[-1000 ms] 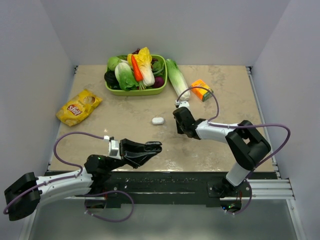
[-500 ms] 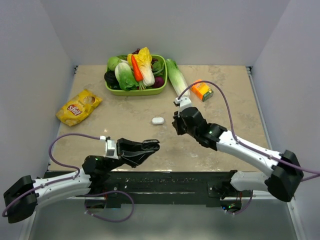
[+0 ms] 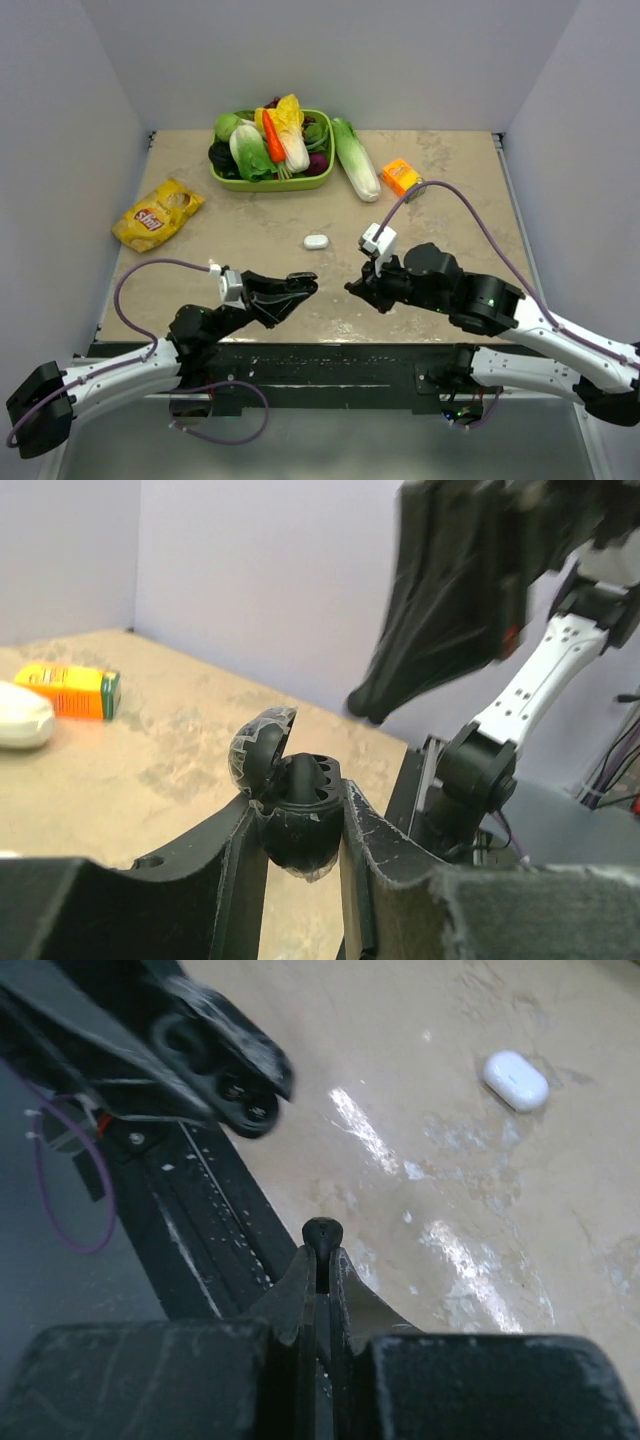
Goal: Insert the wireless bluetooth earbuds into the charging case
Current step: Place the earbud in the charging case.
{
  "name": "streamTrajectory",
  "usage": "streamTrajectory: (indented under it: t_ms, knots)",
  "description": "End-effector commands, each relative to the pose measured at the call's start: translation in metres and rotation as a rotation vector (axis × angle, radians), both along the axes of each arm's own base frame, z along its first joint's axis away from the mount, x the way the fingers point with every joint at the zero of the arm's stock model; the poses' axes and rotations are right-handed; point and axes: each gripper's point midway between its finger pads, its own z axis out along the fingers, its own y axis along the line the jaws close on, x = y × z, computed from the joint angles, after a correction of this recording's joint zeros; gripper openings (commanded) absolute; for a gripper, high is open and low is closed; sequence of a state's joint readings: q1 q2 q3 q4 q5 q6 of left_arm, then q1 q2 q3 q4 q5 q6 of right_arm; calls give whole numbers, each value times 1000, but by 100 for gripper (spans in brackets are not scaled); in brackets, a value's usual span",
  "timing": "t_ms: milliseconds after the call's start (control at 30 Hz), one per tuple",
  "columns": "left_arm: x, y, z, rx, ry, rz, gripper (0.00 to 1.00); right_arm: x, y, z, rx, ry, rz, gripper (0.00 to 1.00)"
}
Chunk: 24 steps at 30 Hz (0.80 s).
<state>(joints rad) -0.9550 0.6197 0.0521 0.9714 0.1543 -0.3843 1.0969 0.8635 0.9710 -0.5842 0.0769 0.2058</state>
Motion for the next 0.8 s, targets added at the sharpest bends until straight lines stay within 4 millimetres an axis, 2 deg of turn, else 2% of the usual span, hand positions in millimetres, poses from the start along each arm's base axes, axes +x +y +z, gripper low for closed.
streamTrajectory:
  t_ms: [0,33,100,267,433,467,533,767]
  knots:
    - [7,-9,-17,94,46,-9,0,-29,4,39,94,-49,197,0]
    - [5,-12,-12,92,39,-27,0,-38,6,42,114,-46,248,0]
    - [-5,-19,-13,112,20,-95,0,-43,9,46,129,-54,288,0]
    - [-32,-31,-5,105,-32,-270,0,-60,18,44,138,-21,405,0]
    - [-55,-35,11,46,-81,-412,0,-64,22,37,118,2,441,0]
    - [-60,-39,8,61,-79,-453,0,-65,23,34,114,9,446,0]
    - [-64,-41,14,46,-97,-489,0,-64,24,33,109,13,443,0]
    - [-67,-43,13,50,-115,-515,0,-64,25,24,91,37,440,0]
